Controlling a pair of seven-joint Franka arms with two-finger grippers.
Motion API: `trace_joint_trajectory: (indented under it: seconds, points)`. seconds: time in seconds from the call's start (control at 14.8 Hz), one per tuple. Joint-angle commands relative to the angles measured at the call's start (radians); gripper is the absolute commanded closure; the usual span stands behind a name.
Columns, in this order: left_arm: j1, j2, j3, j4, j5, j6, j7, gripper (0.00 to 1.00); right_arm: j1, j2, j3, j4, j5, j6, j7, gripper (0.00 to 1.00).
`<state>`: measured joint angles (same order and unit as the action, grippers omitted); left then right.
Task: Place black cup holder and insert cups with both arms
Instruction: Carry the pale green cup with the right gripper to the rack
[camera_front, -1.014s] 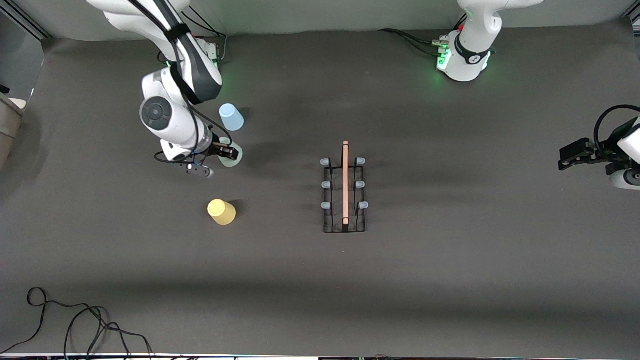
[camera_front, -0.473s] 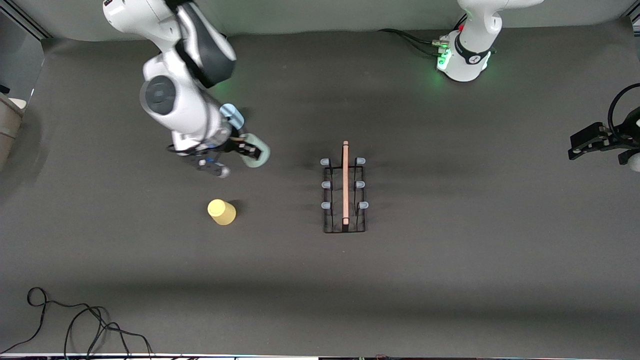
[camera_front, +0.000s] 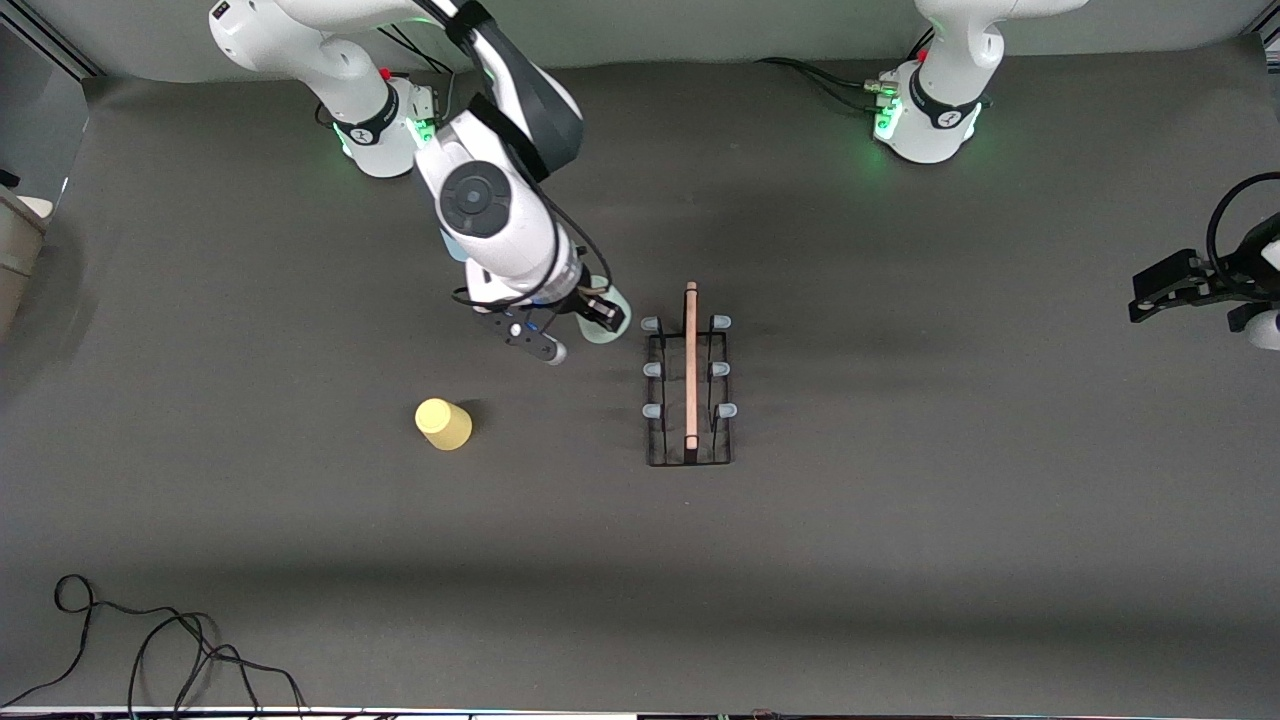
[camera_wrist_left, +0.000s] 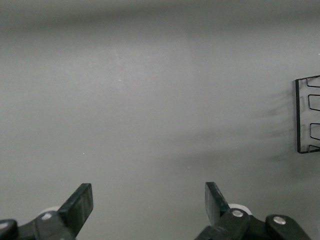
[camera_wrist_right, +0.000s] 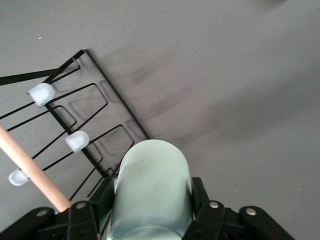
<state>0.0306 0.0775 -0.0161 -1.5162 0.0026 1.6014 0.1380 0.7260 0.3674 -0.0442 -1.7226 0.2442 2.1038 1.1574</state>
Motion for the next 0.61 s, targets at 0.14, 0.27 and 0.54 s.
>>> trace_joint_trajectory:
  seconds: [0.14,0.27,0.54]
  points:
    - [-0.031,-0.005,0.005,-0.004,-0.010,-0.014,-0.032,0.00,0.042,0.082,-0.011,0.106,0.004,0.027,0.093,0.76]
    - [-0.026,-0.009,0.005,-0.013,-0.010,-0.018,-0.032,0.00,0.052,0.099,-0.011,0.106,0.004,0.057,0.096,0.76]
    - [-0.028,-0.009,0.005,-0.013,-0.010,-0.023,-0.032,0.00,0.064,0.133,-0.013,0.109,-0.008,0.100,0.113,0.76]
